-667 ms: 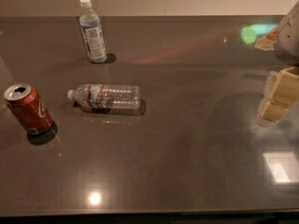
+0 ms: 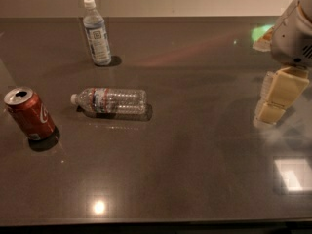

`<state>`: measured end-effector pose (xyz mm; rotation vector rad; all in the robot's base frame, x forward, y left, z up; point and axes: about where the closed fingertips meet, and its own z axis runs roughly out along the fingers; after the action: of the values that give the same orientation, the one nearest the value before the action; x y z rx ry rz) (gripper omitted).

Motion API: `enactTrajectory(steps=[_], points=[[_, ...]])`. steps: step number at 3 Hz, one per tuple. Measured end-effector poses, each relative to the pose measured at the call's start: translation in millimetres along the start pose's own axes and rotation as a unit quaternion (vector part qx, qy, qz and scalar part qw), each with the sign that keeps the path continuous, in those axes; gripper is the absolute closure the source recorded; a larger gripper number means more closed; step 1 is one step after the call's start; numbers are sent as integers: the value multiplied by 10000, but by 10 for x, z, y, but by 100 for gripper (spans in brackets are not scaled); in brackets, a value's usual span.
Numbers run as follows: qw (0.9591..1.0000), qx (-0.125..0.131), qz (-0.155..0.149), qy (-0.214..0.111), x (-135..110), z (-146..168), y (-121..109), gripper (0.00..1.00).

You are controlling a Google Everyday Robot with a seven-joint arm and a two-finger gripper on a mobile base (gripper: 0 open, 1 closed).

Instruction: Place water bottle upright

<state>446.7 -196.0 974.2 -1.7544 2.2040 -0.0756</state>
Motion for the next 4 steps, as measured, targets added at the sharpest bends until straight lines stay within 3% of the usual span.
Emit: enactTrajectory(steps=[2,4], points=[[9991,-232,-340,-83,-734,403,-91,0],[9990,-338,-288,-93,-1356,810,-291,0]])
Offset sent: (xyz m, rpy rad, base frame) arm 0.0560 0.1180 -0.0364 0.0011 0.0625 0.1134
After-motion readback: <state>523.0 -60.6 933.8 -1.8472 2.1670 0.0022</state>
